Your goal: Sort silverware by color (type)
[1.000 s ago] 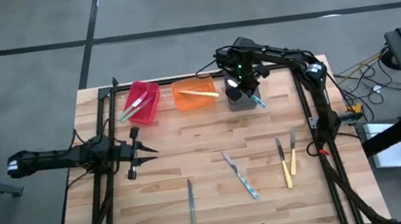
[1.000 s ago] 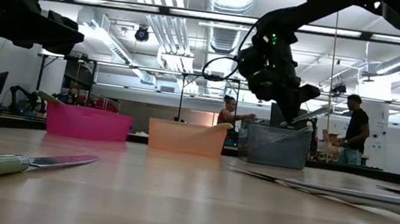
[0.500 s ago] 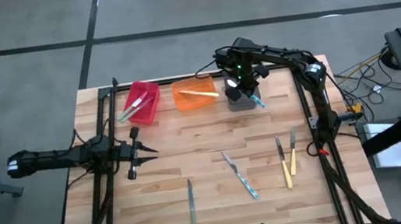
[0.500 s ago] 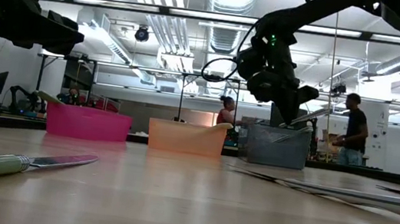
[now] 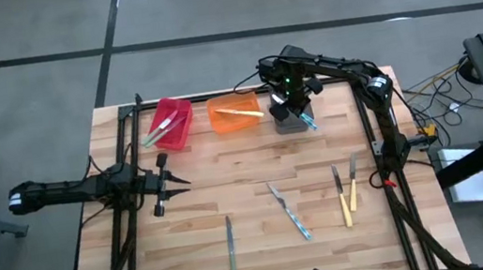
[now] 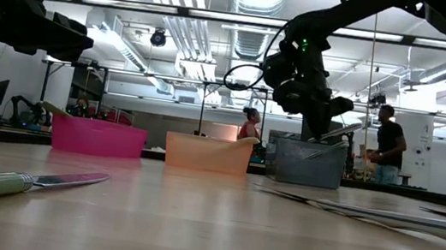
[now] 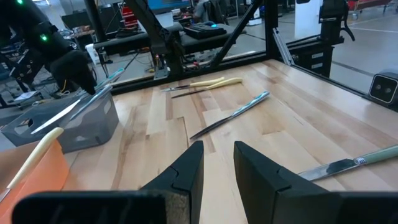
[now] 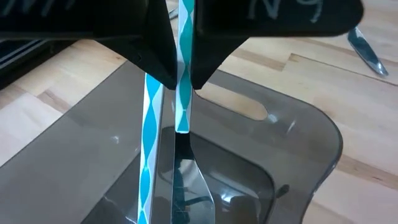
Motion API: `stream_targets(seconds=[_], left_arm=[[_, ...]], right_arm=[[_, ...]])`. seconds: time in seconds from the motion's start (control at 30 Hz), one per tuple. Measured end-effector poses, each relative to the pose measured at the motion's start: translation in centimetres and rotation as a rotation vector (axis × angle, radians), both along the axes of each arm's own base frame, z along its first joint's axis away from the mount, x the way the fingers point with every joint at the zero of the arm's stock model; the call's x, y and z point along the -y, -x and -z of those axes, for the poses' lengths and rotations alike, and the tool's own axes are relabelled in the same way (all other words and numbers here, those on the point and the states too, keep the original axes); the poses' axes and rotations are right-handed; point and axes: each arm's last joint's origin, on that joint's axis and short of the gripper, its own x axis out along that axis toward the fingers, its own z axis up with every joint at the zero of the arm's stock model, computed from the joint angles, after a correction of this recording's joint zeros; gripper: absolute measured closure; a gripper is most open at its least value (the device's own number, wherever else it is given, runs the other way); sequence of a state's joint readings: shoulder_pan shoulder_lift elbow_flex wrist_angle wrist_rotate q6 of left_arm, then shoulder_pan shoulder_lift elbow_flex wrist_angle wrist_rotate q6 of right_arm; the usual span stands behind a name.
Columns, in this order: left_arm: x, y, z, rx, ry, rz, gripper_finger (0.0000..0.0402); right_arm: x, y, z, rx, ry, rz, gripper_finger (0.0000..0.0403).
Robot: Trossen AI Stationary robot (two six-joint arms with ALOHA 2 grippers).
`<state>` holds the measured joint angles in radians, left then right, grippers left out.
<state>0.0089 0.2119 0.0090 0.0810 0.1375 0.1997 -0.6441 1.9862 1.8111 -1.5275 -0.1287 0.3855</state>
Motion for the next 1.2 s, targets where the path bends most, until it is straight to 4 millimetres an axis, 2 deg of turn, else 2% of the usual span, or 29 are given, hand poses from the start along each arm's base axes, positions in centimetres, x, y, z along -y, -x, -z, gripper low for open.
stream_targets(seconds=[1.2], left_arm=[[0.0,0.0,0.01,-0.001,0.0,0.0,0.0331]], right_arm=[[0.41,-0.3,0.11,0.009,0.073,-0.002,0.035]])
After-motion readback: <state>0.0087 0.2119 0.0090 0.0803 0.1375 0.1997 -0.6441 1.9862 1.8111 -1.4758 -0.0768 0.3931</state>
